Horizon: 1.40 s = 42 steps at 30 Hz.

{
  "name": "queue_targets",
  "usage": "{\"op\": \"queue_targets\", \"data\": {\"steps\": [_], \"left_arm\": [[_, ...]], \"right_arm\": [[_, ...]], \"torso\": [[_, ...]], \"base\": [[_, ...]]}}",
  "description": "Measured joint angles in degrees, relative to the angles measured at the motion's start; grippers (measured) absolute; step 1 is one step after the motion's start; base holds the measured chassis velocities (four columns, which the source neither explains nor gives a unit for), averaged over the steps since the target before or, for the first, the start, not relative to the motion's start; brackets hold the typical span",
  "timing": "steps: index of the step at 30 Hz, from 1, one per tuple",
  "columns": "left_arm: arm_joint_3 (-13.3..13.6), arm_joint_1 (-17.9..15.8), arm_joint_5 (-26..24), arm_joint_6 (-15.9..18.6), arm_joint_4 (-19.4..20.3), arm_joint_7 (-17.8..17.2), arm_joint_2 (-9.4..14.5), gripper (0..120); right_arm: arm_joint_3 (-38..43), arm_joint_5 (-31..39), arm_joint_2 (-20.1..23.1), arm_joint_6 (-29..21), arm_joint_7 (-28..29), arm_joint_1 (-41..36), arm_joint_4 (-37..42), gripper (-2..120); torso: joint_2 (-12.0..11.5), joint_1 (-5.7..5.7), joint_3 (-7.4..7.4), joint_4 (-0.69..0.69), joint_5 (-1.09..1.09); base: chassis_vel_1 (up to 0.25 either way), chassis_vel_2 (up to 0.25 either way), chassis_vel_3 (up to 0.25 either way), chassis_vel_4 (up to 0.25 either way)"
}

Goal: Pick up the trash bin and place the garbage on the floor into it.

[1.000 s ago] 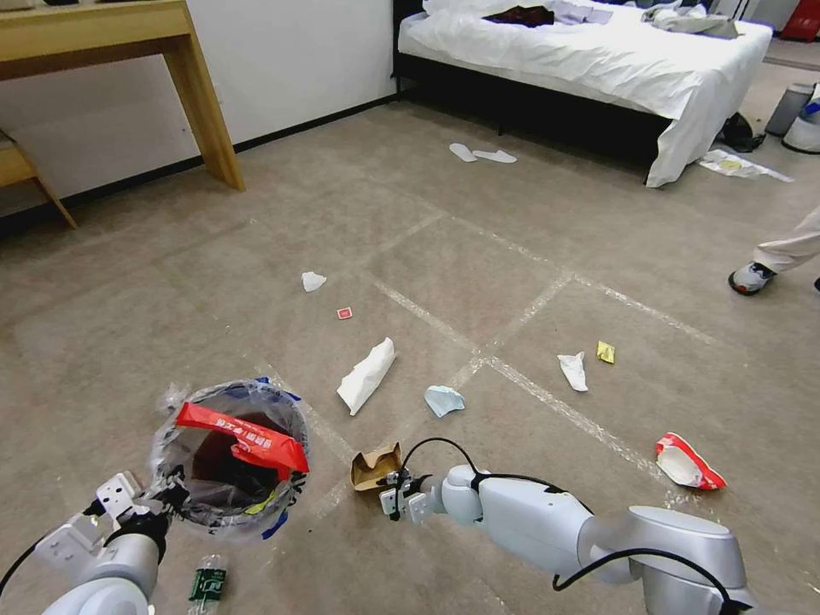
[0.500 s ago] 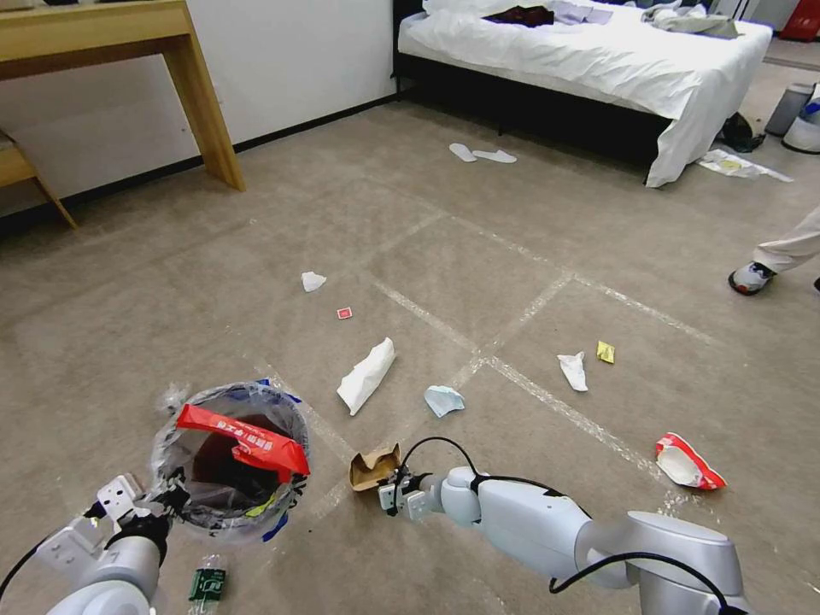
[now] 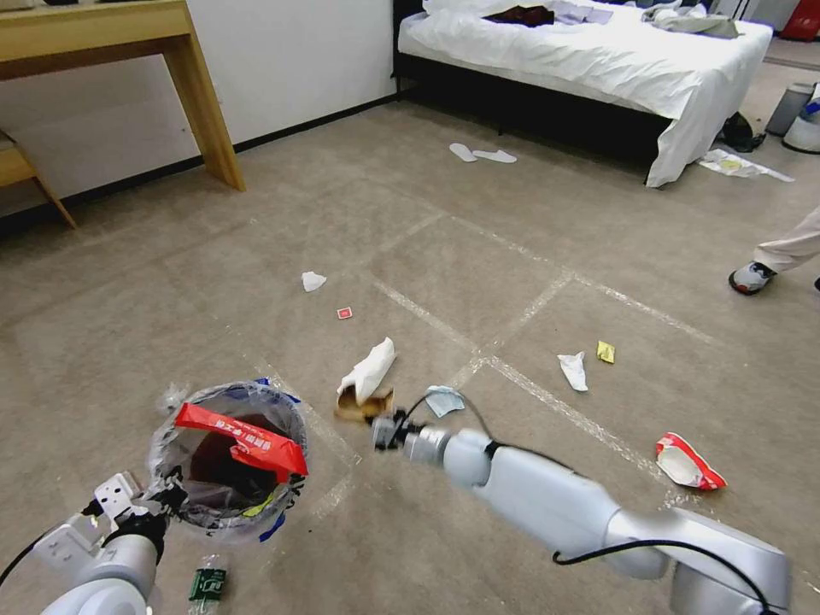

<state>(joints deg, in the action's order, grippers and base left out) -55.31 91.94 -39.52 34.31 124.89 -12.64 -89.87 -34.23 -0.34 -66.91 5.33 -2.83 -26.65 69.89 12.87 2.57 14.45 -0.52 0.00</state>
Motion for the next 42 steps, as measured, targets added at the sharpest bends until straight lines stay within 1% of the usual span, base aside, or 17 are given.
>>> {"op": "queue_targets", "data": {"steps": [1,3,4,6,7,9,10,11,13,14,18,20,25,27,30,34,42], "left_arm": [[0.0,0.0,0.0,0.0,0.0,0.0,0.0,1],[0.5,0.0,-0.2,0.3,0.3,-0.1,0.1,1],[0.5,0.0,-0.2,0.3,0.3,-0.1,0.1,1],[1.1,-0.3,-0.5,0.8,0.5,-0.4,0.2,1],[1.1,-0.3,-0.5,0.8,0.5,-0.4,0.2,1],[1.7,-0.7,-0.6,1.2,0.6,-0.7,0.2,1],[1.7,-0.7,-0.6,1.2,0.6,-0.7,0.2,1],[2.0,-0.9,-0.6,1.3,0.6,-0.8,0.2,1],[2.1,-1.0,-0.6,1.4,0.6,-0.8,0.2,1],[2.3,-1.1,-0.6,1.5,0.6,-0.9,0.1,1],[2.4,-1.2,-0.6,1.5,0.6,-0.9,0.1,1],[2.7,-1.4,-0.6,1.7,0.6,-0.9,0.0,1],[2.8,-1.6,-0.6,1.7,0.5,-1.0,0.0,1],[2.7,-1.6,-0.6,1.8,0.5,-1.0,0.0,1],[2.6,-1.7,-0.7,1.8,0.5,-1.1,0.0,1],[2.6,-1.9,-0.8,1.9,0.1,-1.1,0.1,1],[2.8,-2.7,-0.9,2.1,-0.2,-1.3,0.1,1]], "right_arm": [[0.0,0.0,0.0,0.0,0.0,0.0,0.0,0],[5.9,6.8,4.8,-2.4,0.3,-0.8,10.2,0],[5.9,6.8,4.8,-2.4,0.3,-0.8,10.2,0],[9.2,15.5,8.3,-4.1,0.3,-1.2,19.3,0],[9.2,15.5,8.3,-4.1,0.3,-1.2,19.3,0],[10.7,24.6,10.3,-5.0,0.2,-1.2,27.5,0],[10.7,24.6,10.3,-5.0,0.2,-1.2,27.5,0],[10.9,27.1,10.6,-5.0,0.2,-1.2,29.4,0],[10.9,28.1,10.7,-5.0,0.2,-1.2,30.2,0],[10.8,30.7,10.8,-5.0,0.1,-1.3,32.5,0],[10.7,32.0,10.8,-5.0,0.1,-1.4,33.6,0],[9.5,36.0,10.8,-5.1,0.3,-1.8,36.1,0],[7.9,39.8,10.4,-5.1,0.8,-2.3,38.4,0],[5.4,43.8,10.2,-5.2,0.9,-2.5,40.7,0],[2.8,46.0,10.5,-4.3,0.4,-2.1,41.4,0],[0.5,45.7,11.6,-3.3,-1.0,-2.6,41.9,0],[0.8,43.3,12.0,-2.5,-1.7,-4.6,42.0,0]], "torso": [[0.0,0.0,0.0,0.0,0.0],[0.0,0.0,0.0,-0.02,0.0],[0.0,0.0,0.0,-0.02,0.0],[0.0,0.0,0.0,-0.03,0.01],[0.0,0.0,0.0,-0.03,0.01],[0.0,0.0,0.0,0.0,0.0],[0.0,0.0,0.0,0.0,0.0],[0.0,0.0,0.0,0.01,0.0],[0.0,0.0,0.0,0.01,0.0],[0.0,0.0,0.0,0.0,0.0],[0.0,0.0,0.0,0.0,0.01],[0.0,0.0,0.0,0.0,0.0],[0.0,0.0,0.0,0.0,0.0],[0.0,0.0,0.0,0.0,-0.01],[0.0,0.0,0.0,0.0,0.0],[0.0,0.0,0.0,-0.01,0.0],[0.0,0.0,0.0,-0.01,0.0]], "base": [[0.0,0.0,0.0,0.0],[0.0,0.0,0.0,0.0],[0.0,0.0,0.0,0.0],[0.0,0.0,0.0,0.0],[0.0,0.0,0.0,0.0],[0.0,0.0,0.0,0.0],[0.0,0.0,0.0,0.0],[0.0,0.0,0.0,0.0],[0.0,0.0,0.0,0.0],[0.0,0.0,0.0,0.0],[0.0,0.0,0.0,0.0],[0.0,0.0,0.0,0.0],[0.0,0.0,0.0,0.0],[0.0,0.0,0.0,0.0],[0.0,0.0,0.0,0.0],[0.0,0.0,0.0,0.0],[0.0,0.0,0.0,0.0]]}}
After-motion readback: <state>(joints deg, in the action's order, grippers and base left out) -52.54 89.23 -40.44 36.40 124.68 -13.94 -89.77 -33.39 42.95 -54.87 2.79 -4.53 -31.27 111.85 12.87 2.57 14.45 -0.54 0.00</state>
